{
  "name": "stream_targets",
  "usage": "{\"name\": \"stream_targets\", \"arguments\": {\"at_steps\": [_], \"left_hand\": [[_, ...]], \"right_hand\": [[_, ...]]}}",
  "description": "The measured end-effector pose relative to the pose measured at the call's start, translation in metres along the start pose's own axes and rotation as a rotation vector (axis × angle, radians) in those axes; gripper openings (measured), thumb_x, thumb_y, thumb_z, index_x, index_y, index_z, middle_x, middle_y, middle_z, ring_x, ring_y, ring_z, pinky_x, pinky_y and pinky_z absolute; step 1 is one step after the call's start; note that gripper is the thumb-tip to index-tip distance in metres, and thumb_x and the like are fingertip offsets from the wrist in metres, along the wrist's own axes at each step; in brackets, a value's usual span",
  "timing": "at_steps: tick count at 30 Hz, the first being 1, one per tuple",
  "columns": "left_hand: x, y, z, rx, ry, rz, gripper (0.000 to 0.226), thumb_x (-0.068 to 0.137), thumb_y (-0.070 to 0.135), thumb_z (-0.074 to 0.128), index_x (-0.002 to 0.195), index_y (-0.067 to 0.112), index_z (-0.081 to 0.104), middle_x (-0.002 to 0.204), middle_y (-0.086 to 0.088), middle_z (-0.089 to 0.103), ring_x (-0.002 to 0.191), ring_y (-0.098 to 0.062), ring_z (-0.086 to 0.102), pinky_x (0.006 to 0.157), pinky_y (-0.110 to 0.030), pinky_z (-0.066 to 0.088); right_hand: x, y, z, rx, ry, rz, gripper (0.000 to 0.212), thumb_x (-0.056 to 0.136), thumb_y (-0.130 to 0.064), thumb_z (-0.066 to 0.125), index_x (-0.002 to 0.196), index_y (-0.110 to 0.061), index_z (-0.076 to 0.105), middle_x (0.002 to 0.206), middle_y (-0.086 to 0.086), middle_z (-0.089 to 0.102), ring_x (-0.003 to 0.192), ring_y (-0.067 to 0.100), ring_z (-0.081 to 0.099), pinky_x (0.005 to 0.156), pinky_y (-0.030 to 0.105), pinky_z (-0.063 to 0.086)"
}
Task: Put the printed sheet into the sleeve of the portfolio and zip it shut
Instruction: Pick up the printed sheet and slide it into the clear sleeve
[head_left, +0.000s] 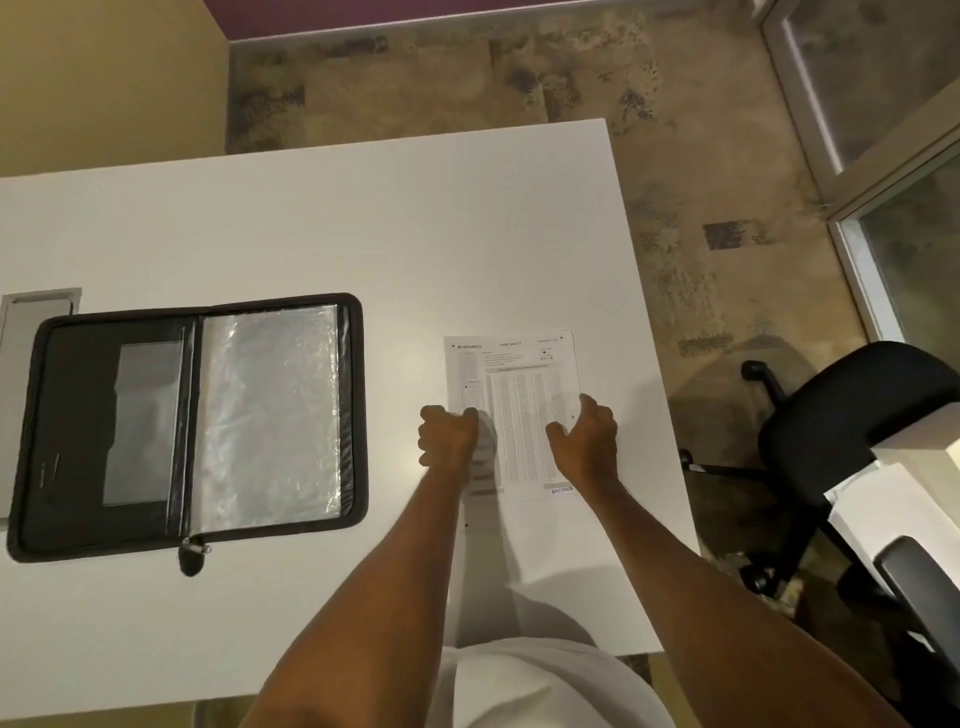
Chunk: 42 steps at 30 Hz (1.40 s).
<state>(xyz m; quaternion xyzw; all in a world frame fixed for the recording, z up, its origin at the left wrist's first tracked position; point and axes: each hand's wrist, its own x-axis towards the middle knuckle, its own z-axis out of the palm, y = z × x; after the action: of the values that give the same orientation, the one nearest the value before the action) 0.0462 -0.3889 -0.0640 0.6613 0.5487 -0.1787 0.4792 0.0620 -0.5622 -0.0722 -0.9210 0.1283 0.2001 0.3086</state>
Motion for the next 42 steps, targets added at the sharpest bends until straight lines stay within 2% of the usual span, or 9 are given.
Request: {"name": "stream_targets", "arguments": {"at_steps": [3, 7, 13, 20, 23, 27, 35, 39, 42], "left_hand": [[0.004, 0.000, -0.005, -0.167, -0.119, 0.008, 0.018, 0.090, 0.012, 0.065, 0.100, -0.003, 0.064, 0.096, -0.020, 0.065, 0.078, -0.026, 0.062, 0.066, -0.029, 0.049], [0.010, -0.002, -0.008, -0.111, -0.086, 0.020, 0.029, 0.089, 0.020, 0.068, 0.109, -0.002, 0.064, 0.112, -0.012, 0.064, 0.094, -0.029, 0.064, 0.075, -0.036, 0.055], [0.013, -0.008, -0.013, -0.243, -0.182, 0.048, 0.045, 0.091, 0.008, 0.066, 0.070, 0.022, 0.029, 0.070, 0.001, 0.027, 0.059, -0.016, 0.023, 0.055, -0.027, 0.025], [0.018, -0.015, -0.020, -0.229, -0.228, 0.014, 0.044, 0.094, 0.003, 0.061, 0.064, 0.020, 0.034, 0.054, 0.005, 0.036, 0.050, -0.013, 0.027, 0.047, -0.021, 0.023], [0.015, -0.022, -0.026, -0.206, -0.239, 0.049, 0.016, 0.095, -0.004, 0.055, 0.082, 0.004, 0.061, 0.083, -0.009, 0.067, 0.068, -0.023, 0.052, 0.062, -0.033, 0.043], [0.017, -0.032, -0.032, -0.225, -0.229, 0.093, 0.027, 0.097, -0.006, 0.057, 0.112, 0.003, 0.077, 0.112, -0.021, 0.077, 0.089, -0.034, 0.070, 0.094, -0.055, 0.060], [0.029, -0.039, -0.061, -0.301, -0.385, 0.114, 0.029, 0.100, -0.001, 0.063, 0.126, 0.005, 0.073, 0.113, -0.015, 0.079, 0.090, -0.028, 0.077, 0.078, -0.039, 0.065], [0.041, -0.038, -0.088, -0.305, -0.463, 0.130, 0.029, 0.099, 0.004, 0.067, 0.127, 0.009, 0.074, 0.118, -0.016, 0.078, 0.097, -0.029, 0.074, 0.090, -0.046, 0.062], [0.044, -0.031, -0.109, -0.310, -0.509, 0.185, 0.030, 0.100, 0.005, 0.067, 0.129, 0.010, 0.072, 0.126, -0.019, 0.074, 0.105, -0.032, 0.072, 0.095, -0.049, 0.057]], "right_hand": [[-0.003, -0.001, 0.001, 0.007, 0.000, -0.007, 0.059, 0.094, -0.018, 0.070, 0.145, -0.001, 0.047, 0.136, 0.025, 0.055, 0.129, 0.040, 0.052, 0.103, 0.047, 0.052], [-0.008, -0.001, 0.003, 0.003, 0.010, -0.012, 0.060, 0.093, -0.016, 0.070, 0.145, 0.001, 0.046, 0.139, 0.025, 0.054, 0.132, 0.041, 0.050, 0.105, 0.047, 0.050], [-0.012, -0.003, 0.003, -0.004, 0.003, -0.024, 0.057, 0.094, -0.016, 0.068, 0.144, 0.002, 0.047, 0.141, 0.024, 0.055, 0.133, 0.039, 0.048, 0.108, 0.048, 0.049], [-0.015, -0.002, 0.002, -0.005, 0.008, -0.048, 0.055, 0.094, -0.014, 0.068, 0.142, 0.003, 0.048, 0.140, 0.024, 0.055, 0.131, 0.040, 0.050, 0.107, 0.050, 0.050], [-0.015, -0.001, 0.000, 0.010, -0.006, -0.047, 0.052, 0.095, -0.016, 0.068, 0.141, 0.001, 0.050, 0.139, 0.022, 0.057, 0.130, 0.037, 0.051, 0.107, 0.049, 0.051], [-0.015, 0.000, -0.001, 0.012, -0.009, -0.036, 0.054, 0.095, -0.016, 0.068, 0.142, 0.001, 0.049, 0.141, 0.021, 0.056, 0.132, 0.037, 0.050, 0.108, 0.049, 0.051], [0.005, 0.010, -0.015, 0.199, -0.111, 0.023, 0.068, 0.094, -0.024, 0.075, 0.150, -0.003, 0.043, 0.141, 0.018, 0.054, 0.131, 0.033, 0.054, 0.111, 0.048, 0.048], [0.015, -0.005, -0.037, 0.713, -0.430, 0.066, 0.040, 0.095, -0.025, 0.075, 0.133, -0.025, 0.059, 0.137, 0.005, 0.069, 0.111, 0.012, 0.074, 0.087, 0.027, 0.063], [0.016, -0.018, -0.042, 0.812, -0.659, 0.006, 0.037, 0.099, -0.023, 0.071, 0.135, -0.027, 0.064, 0.136, -0.002, 0.070, 0.120, 0.016, 0.071, 0.098, 0.035, 0.060]]}}
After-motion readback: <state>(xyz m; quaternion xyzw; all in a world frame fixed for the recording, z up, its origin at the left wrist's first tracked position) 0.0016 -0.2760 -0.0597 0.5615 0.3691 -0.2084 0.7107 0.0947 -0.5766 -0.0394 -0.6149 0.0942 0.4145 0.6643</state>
